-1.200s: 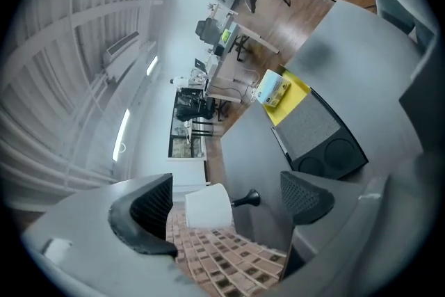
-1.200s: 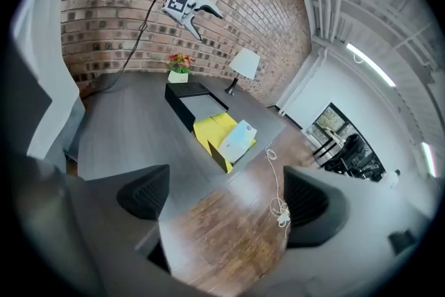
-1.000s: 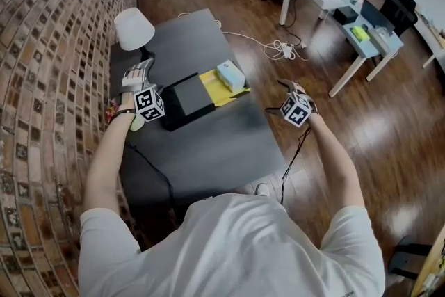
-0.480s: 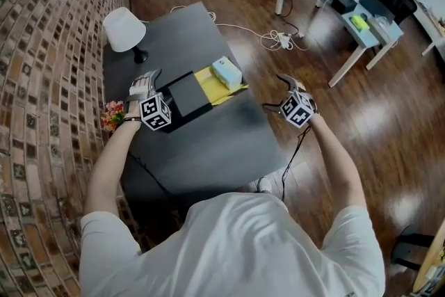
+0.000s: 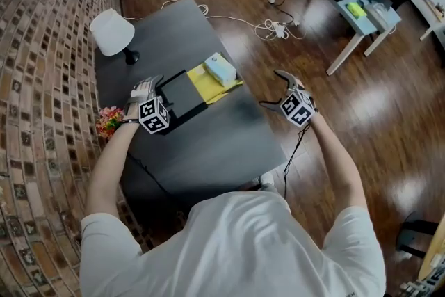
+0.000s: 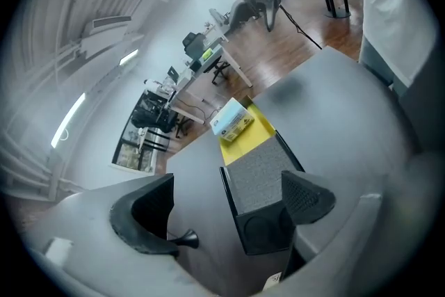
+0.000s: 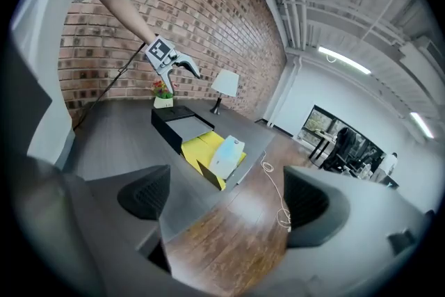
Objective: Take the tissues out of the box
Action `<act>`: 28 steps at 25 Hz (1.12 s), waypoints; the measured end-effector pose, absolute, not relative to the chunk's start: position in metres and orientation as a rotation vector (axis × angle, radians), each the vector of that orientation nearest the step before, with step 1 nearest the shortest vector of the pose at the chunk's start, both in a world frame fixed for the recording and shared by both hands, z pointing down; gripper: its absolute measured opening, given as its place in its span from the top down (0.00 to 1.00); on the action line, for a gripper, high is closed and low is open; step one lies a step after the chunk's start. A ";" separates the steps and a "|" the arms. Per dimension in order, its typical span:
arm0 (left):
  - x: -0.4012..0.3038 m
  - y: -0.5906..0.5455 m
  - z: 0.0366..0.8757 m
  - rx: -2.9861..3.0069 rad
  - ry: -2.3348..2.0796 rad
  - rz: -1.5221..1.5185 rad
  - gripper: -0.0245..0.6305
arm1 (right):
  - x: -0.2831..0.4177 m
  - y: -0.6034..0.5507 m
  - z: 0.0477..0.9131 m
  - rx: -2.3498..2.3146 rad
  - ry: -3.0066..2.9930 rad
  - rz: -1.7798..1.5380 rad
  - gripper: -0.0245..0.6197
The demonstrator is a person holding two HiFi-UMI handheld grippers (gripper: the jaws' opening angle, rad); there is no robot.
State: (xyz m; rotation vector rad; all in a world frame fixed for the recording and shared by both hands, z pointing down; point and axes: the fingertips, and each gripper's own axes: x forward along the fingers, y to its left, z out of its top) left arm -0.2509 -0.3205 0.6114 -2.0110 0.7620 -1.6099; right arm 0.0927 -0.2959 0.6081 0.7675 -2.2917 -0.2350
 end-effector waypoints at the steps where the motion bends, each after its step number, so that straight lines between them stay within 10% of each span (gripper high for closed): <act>1: -0.247 -0.321 0.613 -2.029 0.755 -1.606 0.22 | 0.092 -0.295 0.606 0.771 -2.300 -0.234 0.17; 28: -0.165 -0.367 0.637 -2.562 0.810 -1.390 0.24 | 0.086 -0.286 0.586 0.906 -2.475 -0.133 0.18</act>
